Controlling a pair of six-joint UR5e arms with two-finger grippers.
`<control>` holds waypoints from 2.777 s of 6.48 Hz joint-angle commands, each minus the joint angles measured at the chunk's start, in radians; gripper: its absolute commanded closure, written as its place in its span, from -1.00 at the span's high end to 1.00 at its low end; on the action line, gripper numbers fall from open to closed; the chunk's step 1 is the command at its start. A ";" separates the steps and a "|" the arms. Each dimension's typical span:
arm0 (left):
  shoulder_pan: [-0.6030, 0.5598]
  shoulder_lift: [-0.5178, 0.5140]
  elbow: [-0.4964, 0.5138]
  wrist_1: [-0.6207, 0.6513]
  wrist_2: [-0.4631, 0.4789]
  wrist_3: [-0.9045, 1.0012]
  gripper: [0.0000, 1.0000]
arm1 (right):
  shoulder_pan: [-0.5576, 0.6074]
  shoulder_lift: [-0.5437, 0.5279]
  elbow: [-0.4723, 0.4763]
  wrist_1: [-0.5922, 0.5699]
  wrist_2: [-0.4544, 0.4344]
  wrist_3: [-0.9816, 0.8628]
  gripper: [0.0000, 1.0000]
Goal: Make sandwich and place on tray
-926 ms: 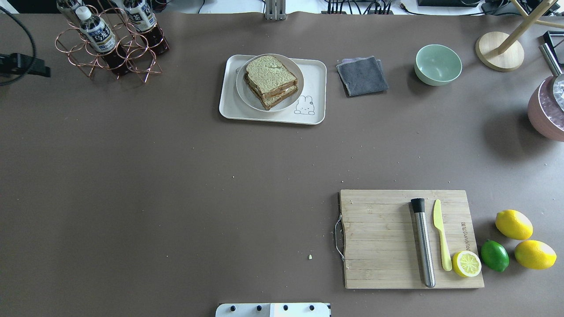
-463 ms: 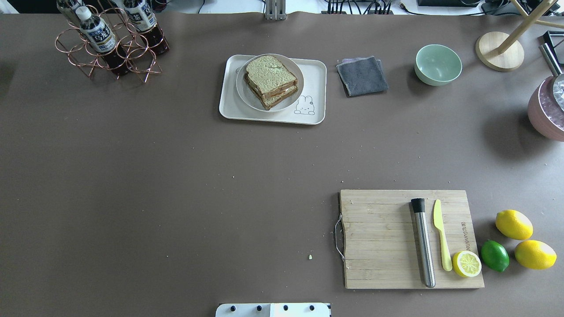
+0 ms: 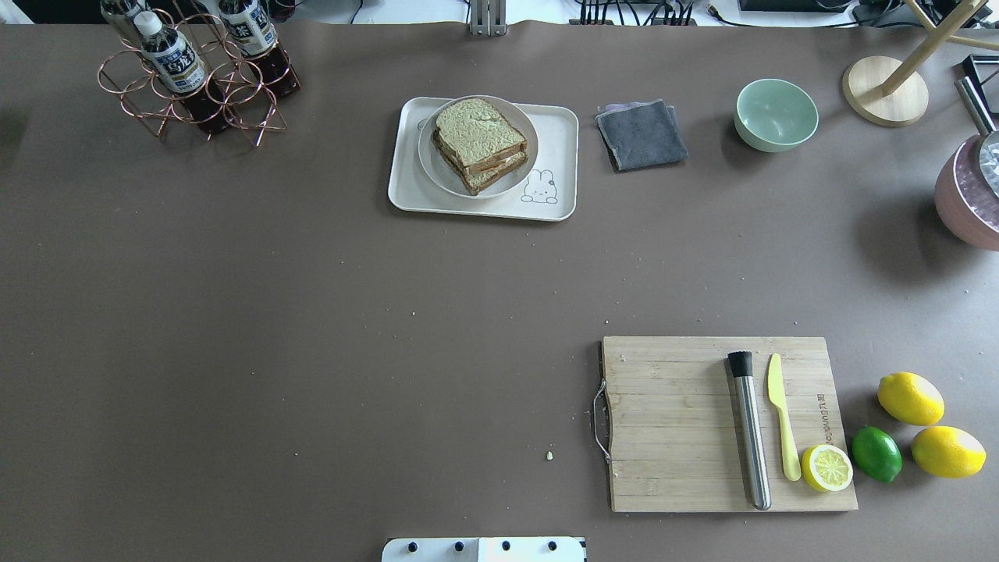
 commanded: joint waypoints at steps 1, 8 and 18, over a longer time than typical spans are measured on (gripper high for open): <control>-0.007 0.040 0.013 -0.002 -0.024 0.012 0.94 | -0.001 -0.001 -0.024 0.003 0.024 0.001 1.00; -0.007 0.040 0.003 -0.070 -0.030 -0.124 0.94 | -0.001 0.008 -0.018 0.004 0.020 0.001 1.00; -0.006 0.060 -0.001 -0.109 -0.028 -0.129 0.94 | -0.001 0.016 -0.010 0.004 0.018 0.001 1.00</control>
